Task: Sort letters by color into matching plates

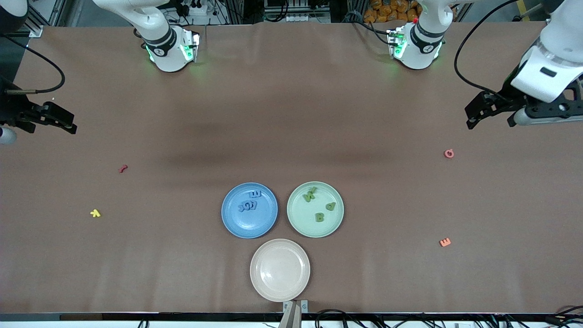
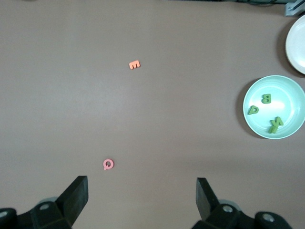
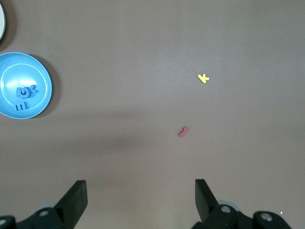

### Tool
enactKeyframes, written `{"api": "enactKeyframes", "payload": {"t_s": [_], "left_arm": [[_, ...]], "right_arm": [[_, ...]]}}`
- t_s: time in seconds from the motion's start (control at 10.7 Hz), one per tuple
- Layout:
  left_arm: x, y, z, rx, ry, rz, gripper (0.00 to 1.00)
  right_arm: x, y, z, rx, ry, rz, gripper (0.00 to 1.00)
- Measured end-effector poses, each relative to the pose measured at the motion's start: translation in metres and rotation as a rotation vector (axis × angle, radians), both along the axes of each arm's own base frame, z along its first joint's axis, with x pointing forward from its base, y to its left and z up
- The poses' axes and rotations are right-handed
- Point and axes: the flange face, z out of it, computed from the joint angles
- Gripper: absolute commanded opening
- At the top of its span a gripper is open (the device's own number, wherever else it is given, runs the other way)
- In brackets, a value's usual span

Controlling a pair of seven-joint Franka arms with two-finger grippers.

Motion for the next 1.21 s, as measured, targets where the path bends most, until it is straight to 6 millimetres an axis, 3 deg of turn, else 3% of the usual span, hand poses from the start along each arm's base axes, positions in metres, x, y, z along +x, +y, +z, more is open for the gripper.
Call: {"api": "enactKeyframes", "payload": {"t_s": [0.19,0.47,1.21], "left_arm": [[0.007,0.001,0.013,-0.001,0.012,-0.026,1.0],[0.019,0.002,0.008,-0.003,0.05,-0.05,1.0],[0.017,0.002,0.011,0.002,0.064,-0.083,1.0]], "right_arm": [[0.0,0.0,0.0,0.0,0.0,0.0,1.0],[0.0,0.0,0.0,0.0,0.001,0.0,1.0],[0.0,0.0,0.0,0.0,0.001,0.001,1.0]]}}
